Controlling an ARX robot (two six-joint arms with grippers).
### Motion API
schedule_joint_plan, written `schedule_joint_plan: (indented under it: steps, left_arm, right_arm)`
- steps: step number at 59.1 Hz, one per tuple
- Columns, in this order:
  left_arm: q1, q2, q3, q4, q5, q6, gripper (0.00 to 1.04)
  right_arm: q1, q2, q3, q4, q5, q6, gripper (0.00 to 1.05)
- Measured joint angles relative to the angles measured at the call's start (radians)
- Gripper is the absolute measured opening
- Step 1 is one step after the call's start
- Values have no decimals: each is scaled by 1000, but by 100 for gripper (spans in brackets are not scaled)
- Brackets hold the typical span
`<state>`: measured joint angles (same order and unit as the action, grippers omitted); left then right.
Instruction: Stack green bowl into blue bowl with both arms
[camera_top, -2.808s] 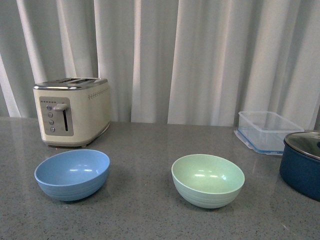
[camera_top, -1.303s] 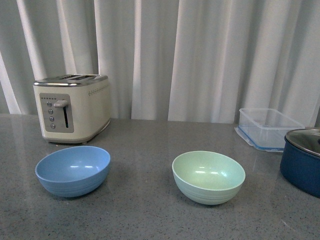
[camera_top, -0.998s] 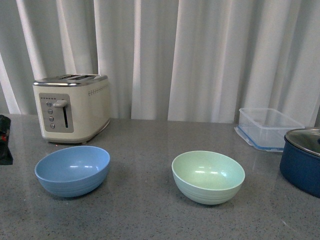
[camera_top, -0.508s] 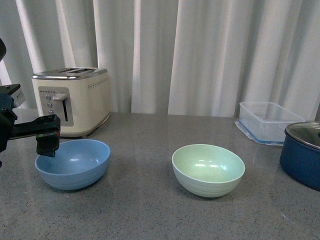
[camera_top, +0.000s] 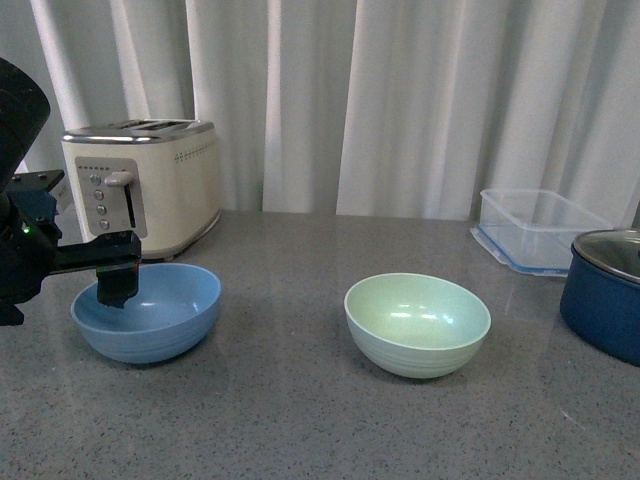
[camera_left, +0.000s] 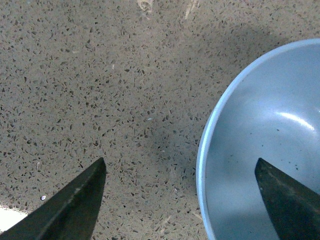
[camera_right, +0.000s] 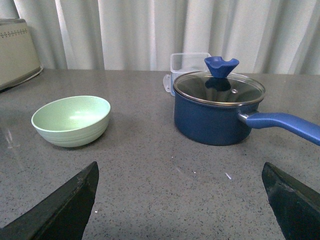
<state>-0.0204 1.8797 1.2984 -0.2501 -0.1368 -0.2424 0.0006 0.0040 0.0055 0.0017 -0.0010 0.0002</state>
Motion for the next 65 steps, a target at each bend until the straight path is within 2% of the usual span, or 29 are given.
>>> schedule_joint_plan:
  steps: [9, 15, 26, 45, 65]
  left_arm:
    - [-3, 7, 0, 0, 4, -3, 51]
    - [-5, 7, 0, 2, -4, -3, 36]
    - [-7, 6, -10, 6, -3, -22, 4]
    - [-21, -27, 3, -28, 10, -73, 4]
    - [-109, -72, 80, -63, 35, -139, 4]
  right_arm:
    - [0, 0, 0, 0, 0, 0, 95]
    - [0, 0, 0, 0, 0, 0, 95]
    - [0, 0, 0, 0, 0, 0, 95]
    - [0, 0, 0, 0, 0, 0, 95]
    - [0, 0, 0, 0, 0, 0, 95]
